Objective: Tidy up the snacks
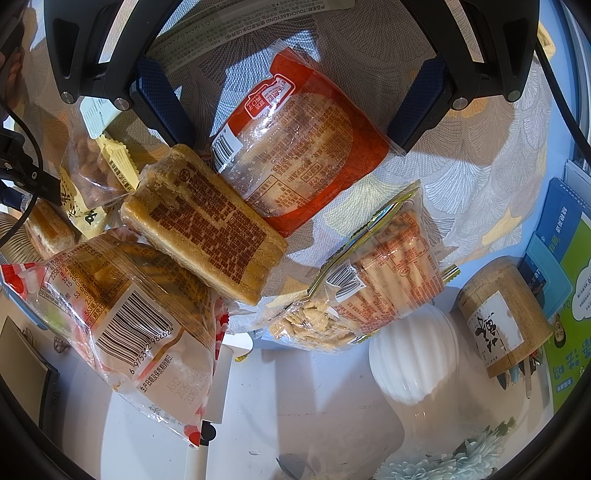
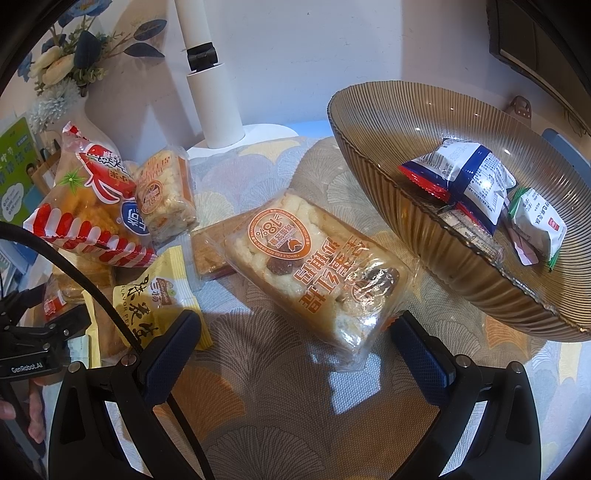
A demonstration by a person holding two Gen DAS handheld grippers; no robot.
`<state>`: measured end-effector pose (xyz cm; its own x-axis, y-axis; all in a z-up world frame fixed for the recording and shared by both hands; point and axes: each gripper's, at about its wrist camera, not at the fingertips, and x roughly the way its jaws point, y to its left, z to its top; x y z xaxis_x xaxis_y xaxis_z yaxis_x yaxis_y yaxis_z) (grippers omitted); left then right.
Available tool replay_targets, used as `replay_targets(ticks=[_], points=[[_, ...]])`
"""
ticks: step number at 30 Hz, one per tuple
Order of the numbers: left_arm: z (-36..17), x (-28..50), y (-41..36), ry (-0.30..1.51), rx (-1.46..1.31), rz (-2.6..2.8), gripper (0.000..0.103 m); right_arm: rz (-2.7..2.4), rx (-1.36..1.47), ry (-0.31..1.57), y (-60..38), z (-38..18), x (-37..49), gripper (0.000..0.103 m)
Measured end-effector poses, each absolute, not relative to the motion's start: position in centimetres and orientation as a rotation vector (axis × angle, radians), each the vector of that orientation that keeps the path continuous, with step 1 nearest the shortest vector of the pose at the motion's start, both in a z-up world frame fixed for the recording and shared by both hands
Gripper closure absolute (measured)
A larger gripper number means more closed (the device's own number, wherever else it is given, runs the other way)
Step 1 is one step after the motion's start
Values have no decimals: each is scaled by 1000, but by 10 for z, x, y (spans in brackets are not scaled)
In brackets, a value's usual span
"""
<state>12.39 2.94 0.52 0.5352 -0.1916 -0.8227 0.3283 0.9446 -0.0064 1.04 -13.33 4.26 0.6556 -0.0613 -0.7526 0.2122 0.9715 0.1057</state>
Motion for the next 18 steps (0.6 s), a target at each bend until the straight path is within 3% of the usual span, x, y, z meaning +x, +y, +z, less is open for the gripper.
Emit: replay_targets(ticks=[18], points=[[5,123,29,959,156,-310,0,-135,237,818,-138,46,7,0]])
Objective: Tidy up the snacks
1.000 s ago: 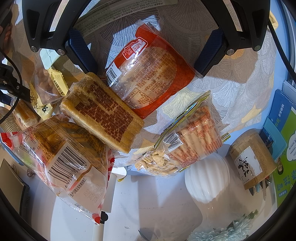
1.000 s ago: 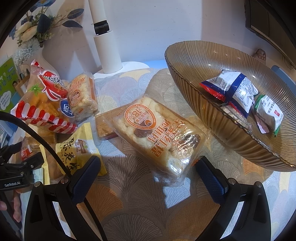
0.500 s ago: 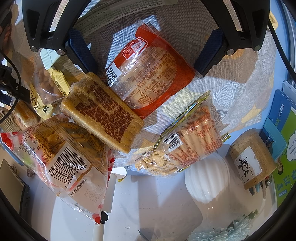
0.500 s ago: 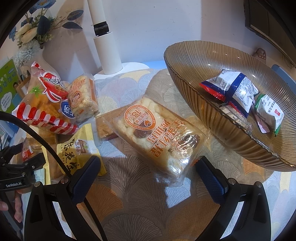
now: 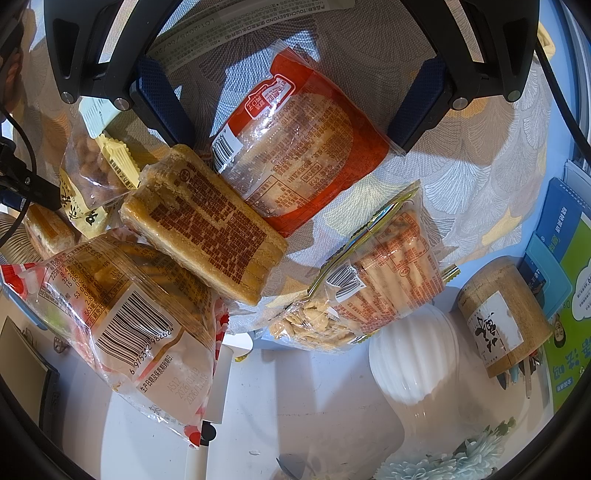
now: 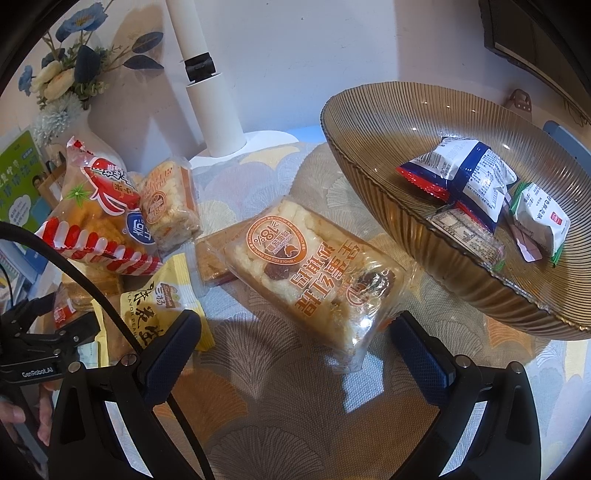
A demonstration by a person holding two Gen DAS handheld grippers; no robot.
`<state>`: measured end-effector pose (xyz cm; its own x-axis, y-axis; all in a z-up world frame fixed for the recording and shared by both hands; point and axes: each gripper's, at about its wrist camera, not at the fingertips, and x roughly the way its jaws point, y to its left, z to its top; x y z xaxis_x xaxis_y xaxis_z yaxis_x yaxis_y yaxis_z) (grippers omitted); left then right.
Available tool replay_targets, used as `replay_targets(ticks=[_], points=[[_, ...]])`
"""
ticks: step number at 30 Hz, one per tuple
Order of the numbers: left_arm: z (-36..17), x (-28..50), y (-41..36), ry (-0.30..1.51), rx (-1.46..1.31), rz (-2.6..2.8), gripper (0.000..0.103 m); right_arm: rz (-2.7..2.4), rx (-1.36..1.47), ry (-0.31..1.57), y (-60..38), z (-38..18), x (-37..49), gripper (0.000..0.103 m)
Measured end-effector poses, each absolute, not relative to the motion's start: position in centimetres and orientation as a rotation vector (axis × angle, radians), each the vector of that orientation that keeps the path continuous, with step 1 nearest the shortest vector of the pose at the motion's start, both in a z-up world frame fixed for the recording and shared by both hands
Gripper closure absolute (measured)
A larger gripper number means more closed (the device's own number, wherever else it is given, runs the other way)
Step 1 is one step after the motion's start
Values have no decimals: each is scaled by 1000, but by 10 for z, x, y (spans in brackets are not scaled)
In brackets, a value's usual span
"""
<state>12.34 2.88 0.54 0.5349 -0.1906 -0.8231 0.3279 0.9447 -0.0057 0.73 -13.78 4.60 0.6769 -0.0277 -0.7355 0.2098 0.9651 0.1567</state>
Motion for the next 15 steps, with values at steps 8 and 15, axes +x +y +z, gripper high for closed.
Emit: replay_targets(ticks=[8,15], points=[[5,123,28,959,157,-310,0,-129,255,809,-140,46,5,0],[6,123,28,959,157,-309,0,-102,341,763,-150,49,-4,0]])
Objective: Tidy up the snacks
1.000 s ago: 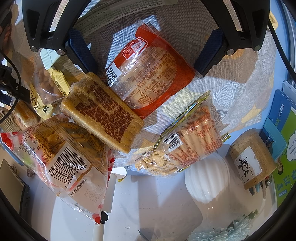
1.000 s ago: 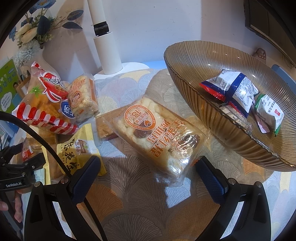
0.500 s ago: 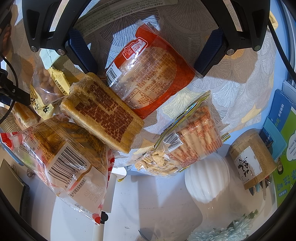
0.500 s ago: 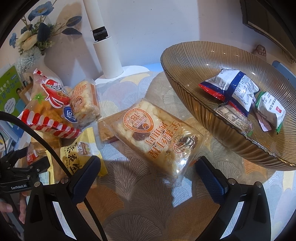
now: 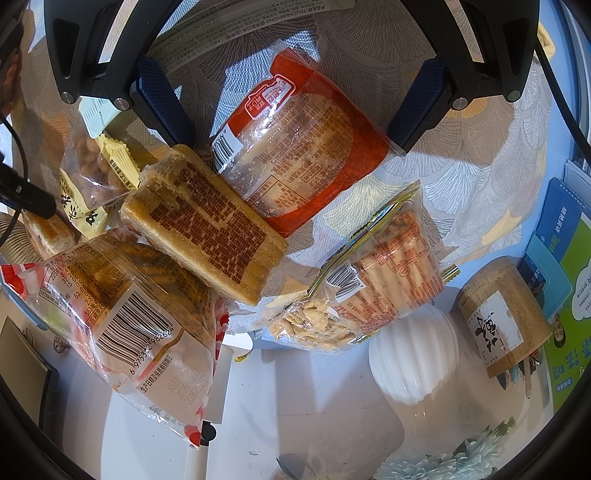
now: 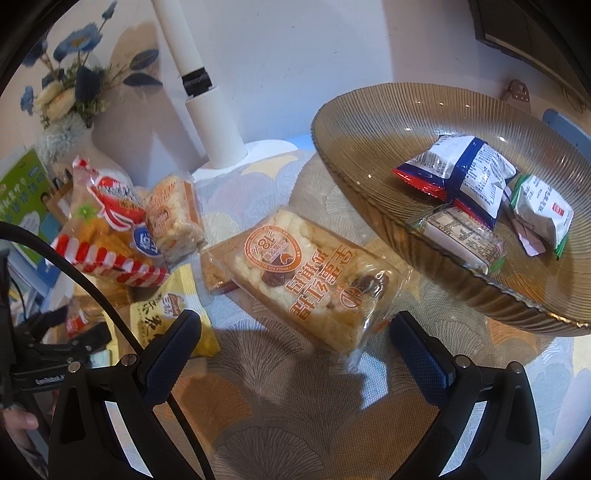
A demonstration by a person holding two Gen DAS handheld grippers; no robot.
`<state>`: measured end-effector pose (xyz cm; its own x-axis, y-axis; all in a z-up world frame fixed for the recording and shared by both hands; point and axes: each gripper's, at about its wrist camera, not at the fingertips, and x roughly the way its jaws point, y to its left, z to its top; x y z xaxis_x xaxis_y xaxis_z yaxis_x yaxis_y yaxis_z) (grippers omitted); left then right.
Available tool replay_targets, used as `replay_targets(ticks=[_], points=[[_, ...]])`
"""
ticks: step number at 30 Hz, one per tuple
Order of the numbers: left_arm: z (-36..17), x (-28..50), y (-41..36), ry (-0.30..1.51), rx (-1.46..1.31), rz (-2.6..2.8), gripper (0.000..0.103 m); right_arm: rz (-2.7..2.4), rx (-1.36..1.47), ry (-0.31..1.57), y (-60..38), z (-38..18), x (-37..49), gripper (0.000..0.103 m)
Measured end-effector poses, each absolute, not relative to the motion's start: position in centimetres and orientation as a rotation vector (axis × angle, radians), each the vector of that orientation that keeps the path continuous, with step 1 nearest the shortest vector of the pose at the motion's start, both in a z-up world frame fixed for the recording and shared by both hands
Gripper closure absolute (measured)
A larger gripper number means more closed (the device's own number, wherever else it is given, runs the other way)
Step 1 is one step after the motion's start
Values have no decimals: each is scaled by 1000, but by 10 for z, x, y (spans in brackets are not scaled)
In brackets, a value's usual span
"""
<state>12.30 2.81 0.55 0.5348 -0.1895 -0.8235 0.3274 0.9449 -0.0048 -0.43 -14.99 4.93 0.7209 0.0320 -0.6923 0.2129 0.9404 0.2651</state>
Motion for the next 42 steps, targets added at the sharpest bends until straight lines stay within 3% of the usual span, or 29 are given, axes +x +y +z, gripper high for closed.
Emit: replay_targets(ticks=[10,21,22,24,25,27,28,32,42], points=[[6,123,28,959,157,-309,0,-43,497,700,-170,49,6,0],[6,122,28,961,154,-310,0,-83,308,778,-143,50,33,0],[6,122,28,962,154,-310,0,-75,292,780,-139,50,36,2],[6,122,29,959,152,-312,0,-69,262,769,-132,52,37,19],[7,120,30,954,147,-311,2,-63,258,765,-131,53,37,20],[12,113,41,914,93,-303,37,-60,261,756,-130,54,36,22],[16,110,51,881,46,-297,61,-68,267,744,-131,54,34,22],[17,113,83,877,-143,-294,67,-25,316,686,-136,58,20,22],[30,106,85,803,-156,-272,71,21,338,650,-136,62,7,22]])
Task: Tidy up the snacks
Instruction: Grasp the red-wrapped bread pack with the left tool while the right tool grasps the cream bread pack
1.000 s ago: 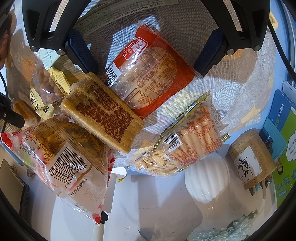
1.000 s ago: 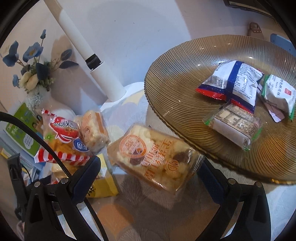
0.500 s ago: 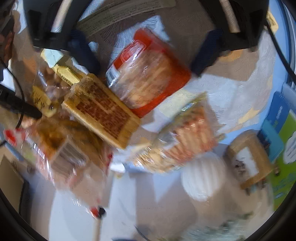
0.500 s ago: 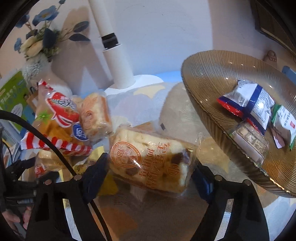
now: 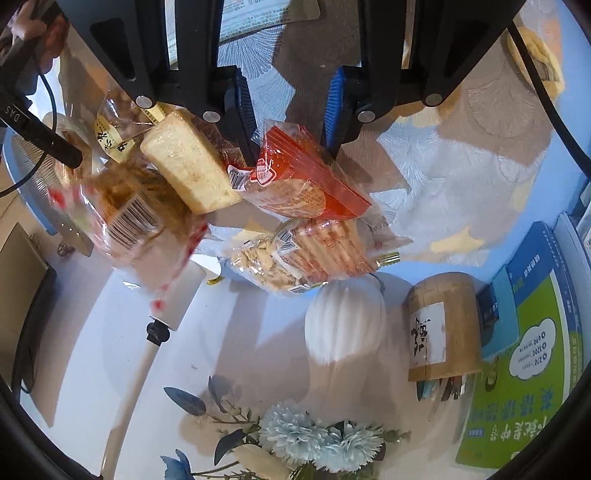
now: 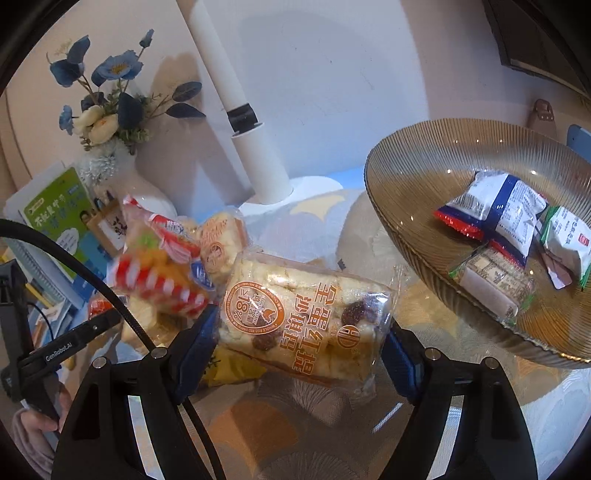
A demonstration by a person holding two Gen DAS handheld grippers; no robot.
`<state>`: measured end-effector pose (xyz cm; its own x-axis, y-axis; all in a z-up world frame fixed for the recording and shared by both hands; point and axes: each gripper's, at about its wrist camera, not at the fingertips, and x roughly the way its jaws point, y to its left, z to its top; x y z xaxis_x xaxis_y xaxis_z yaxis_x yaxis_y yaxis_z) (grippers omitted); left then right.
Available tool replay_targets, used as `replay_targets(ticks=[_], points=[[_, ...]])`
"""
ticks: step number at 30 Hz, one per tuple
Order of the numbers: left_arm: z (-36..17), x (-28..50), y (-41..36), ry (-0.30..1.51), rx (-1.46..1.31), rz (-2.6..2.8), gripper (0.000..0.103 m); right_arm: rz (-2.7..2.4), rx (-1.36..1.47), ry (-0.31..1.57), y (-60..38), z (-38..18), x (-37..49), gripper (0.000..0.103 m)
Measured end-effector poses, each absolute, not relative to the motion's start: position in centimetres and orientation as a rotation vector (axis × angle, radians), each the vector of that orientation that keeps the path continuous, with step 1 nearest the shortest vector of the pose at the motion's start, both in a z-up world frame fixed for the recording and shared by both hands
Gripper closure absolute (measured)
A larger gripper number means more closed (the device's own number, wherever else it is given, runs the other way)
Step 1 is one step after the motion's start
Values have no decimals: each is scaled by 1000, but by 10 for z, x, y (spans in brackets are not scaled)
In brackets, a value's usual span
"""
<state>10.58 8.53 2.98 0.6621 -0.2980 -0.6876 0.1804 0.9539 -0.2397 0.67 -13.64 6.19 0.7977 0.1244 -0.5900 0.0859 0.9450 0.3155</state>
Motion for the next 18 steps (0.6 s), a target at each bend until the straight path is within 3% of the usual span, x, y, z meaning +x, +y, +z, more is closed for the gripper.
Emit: replay_targets(ticks=[3,4,5,8,13,16,17,18], points=[[23,115,87,843,-176,-285,71,22,351,655,-139,62,6,22],[21,116,88,857,-186,-283,67,21,355,657,-140,62,5,22],[17,120,90,889,-209,-286,52,21,357,659,-141,61,6,22],[15,121,93,899,-262,-319,34,25,367,673,-143,59,6,22],[16,124,94,899,-274,-285,16,24,368,686,-142,57,7,22],[14,133,103,888,-373,-279,16,25,366,696,-142,56,9,22],[14,134,106,881,-396,-275,30,24,369,698,-142,56,9,22],[13,135,108,882,-385,-234,37,23,371,699,-142,56,9,22]])
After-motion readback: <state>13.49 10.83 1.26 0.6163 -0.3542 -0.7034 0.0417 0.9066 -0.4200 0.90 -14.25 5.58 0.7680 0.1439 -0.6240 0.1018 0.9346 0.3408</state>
